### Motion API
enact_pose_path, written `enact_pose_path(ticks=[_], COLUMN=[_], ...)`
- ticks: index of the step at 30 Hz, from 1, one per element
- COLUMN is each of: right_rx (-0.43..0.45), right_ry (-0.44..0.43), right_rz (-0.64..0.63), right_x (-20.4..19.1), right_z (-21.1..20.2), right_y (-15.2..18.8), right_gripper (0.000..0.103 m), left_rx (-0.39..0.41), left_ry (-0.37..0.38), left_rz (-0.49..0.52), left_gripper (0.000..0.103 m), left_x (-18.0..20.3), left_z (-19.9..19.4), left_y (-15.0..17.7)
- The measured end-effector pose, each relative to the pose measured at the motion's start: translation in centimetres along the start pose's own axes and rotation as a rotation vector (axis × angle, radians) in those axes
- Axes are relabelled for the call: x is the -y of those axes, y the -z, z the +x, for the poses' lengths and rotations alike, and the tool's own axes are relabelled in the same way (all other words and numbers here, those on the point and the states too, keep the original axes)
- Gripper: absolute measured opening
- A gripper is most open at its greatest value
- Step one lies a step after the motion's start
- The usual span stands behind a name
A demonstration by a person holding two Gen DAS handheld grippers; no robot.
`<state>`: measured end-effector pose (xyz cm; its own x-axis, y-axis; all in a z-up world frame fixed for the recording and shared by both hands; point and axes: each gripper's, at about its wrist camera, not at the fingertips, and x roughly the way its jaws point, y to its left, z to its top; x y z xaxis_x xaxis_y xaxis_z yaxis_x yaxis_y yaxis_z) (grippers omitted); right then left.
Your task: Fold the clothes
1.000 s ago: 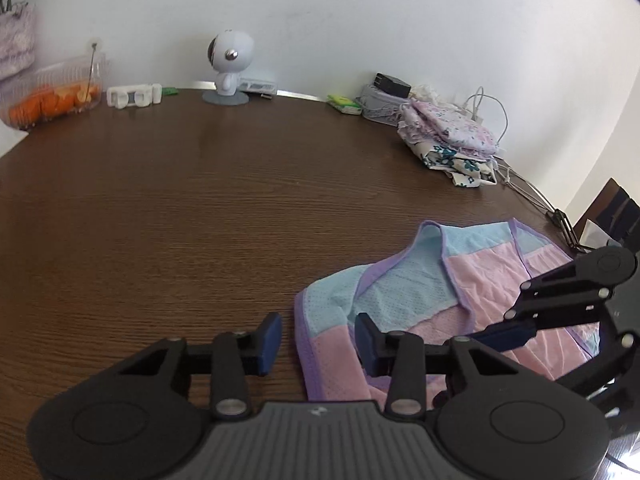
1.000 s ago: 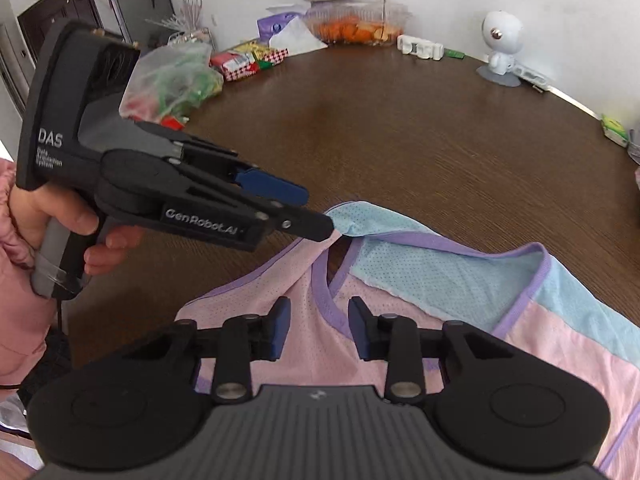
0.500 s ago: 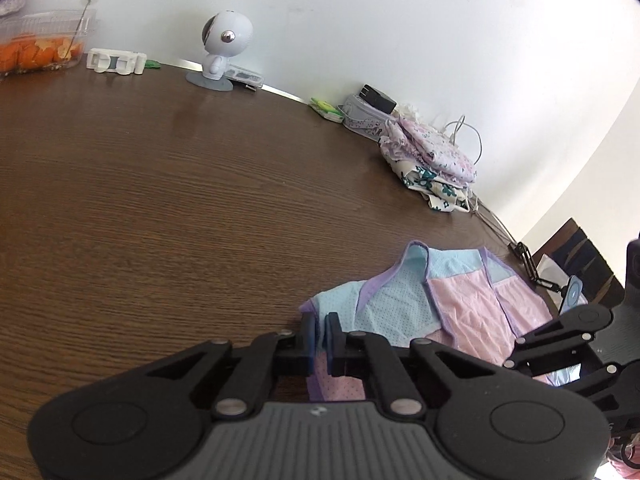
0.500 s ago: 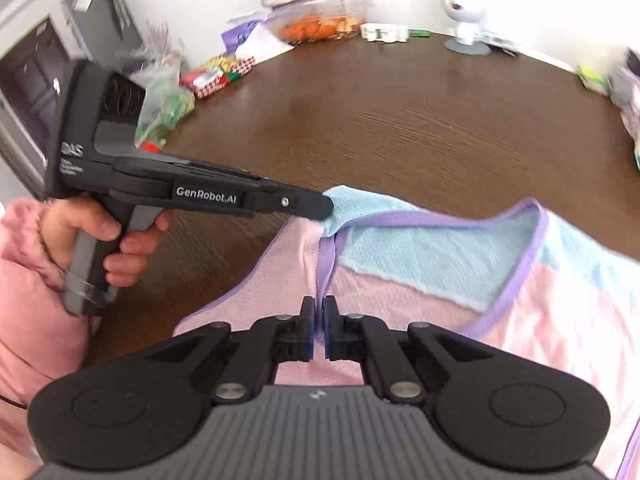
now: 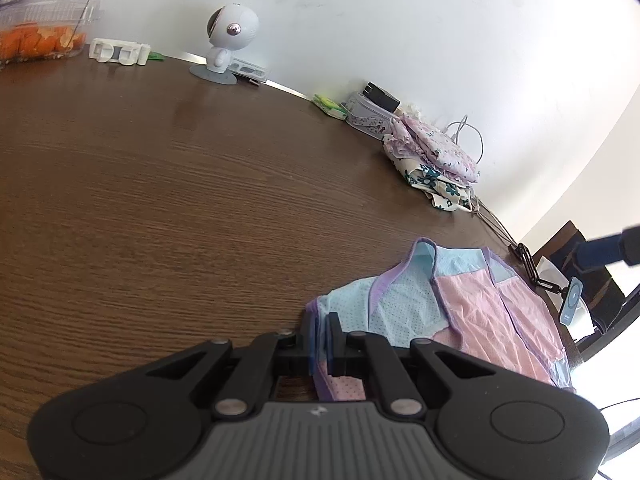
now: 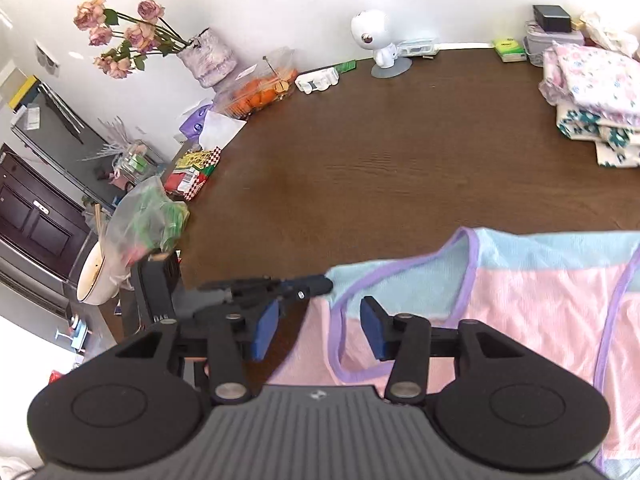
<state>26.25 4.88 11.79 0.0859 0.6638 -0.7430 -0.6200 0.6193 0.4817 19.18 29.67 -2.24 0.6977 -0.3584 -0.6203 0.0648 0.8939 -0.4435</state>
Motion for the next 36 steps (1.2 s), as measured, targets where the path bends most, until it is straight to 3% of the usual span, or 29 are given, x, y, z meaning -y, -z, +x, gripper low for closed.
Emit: enact_pose_path(ticks=[4, 8, 11, 19, 21, 24, 32, 34, 36], right_rx=[-0.103, -0.132, -0.144, -0.071, -0.068, -0.048, 0.088, 0.089, 0.051], right_ry=[0.056, 0.074, 0.100, 0.120, 0.136, 0.136, 0.087, 0.064, 0.081], right_rz=[0.033, 0.145, 0.215, 0.239, 0.229, 0.229, 0.202, 0.205, 0.220], right_x=[-0.3, 2.0, 3.5, 3.6, 3.4, 3.6, 3.2, 3.4, 3.8], right_z=[7.2, 12.5, 14.5, 14.7, 14.8, 14.5, 11.6, 11.4, 11.2], right_y=[-1.1, -1.0, -0.1, 0.3, 0.3, 0.6, -0.2, -0.2, 0.0], right_gripper=[0.052, 0.037, 0.033, 0.027, 0.008, 0.003, 0.005, 0.013, 0.036], left_rx=[0.007, 0.012, 0.014, 0.015, 0.016, 0.018, 0.028, 0.030, 0.027], left_ry=[-0.016, -0.015, -0.007, -0.001, -0.002, -0.009, -0.034, -0.030, -0.021], left_rz=[0.025, 0.026, 0.020, 0.029, 0.031, 0.038, 0.051, 0.036, 0.017], left_gripper=[0.004, 0.004, 0.004, 0.004, 0.004, 0.004, 0.004, 0.004, 0.004], left_x=[0.4, 0.4, 0.2, 0.2, 0.3, 0.5, 0.7, 0.4, 0.1], left_z=[0.0, 0.0, 0.0, 0.0, 0.0, 0.0, 0.0, 0.0, 0.0], left_y=[0.1, 0.2, 0.3, 0.3, 0.4, 0.4, 0.5, 0.4, 0.3])
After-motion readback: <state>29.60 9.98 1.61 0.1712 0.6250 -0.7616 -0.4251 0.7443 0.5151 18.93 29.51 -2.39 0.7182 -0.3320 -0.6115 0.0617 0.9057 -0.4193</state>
